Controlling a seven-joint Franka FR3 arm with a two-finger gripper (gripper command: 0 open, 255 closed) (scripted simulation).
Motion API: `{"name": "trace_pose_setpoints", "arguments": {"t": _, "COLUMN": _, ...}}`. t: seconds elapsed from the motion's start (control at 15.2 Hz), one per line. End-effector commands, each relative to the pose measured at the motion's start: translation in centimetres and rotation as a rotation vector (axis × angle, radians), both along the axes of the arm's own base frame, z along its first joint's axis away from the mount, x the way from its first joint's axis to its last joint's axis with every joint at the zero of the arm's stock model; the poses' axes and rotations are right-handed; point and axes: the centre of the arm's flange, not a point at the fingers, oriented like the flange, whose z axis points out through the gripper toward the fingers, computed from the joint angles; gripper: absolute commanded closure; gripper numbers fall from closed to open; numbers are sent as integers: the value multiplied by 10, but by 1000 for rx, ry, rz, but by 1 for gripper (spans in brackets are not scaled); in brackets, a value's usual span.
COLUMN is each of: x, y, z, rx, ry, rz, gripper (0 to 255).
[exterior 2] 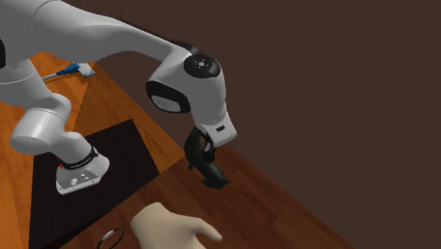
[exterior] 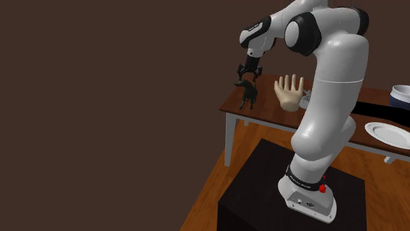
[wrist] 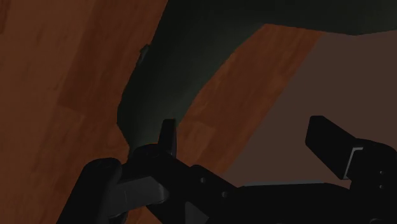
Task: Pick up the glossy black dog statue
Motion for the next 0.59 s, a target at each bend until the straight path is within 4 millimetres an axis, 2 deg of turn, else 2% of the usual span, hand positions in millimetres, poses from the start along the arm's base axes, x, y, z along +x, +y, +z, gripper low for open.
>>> {"name": "trace_pose_setpoints", "arguments": {"t": 0.0, "x": -5, "y": -22, "z": -14, "rx": 13, "ry": 5, "rz": -52, "gripper": 0}}
{"name": "trace_pose_setpoints", "arguments": {"t": 0.33, "x": -23, "y": -77, "z": -49, "rx": 44, "ry": 18, "rz": -177, "gripper": 0}}
{"name": "trace_pose_setpoints", "arguments": {"t": 0.53, "x": -24, "y": -79, "z": -62, "rx": 46, "ry": 19, "rz": -183, "gripper": 0}}
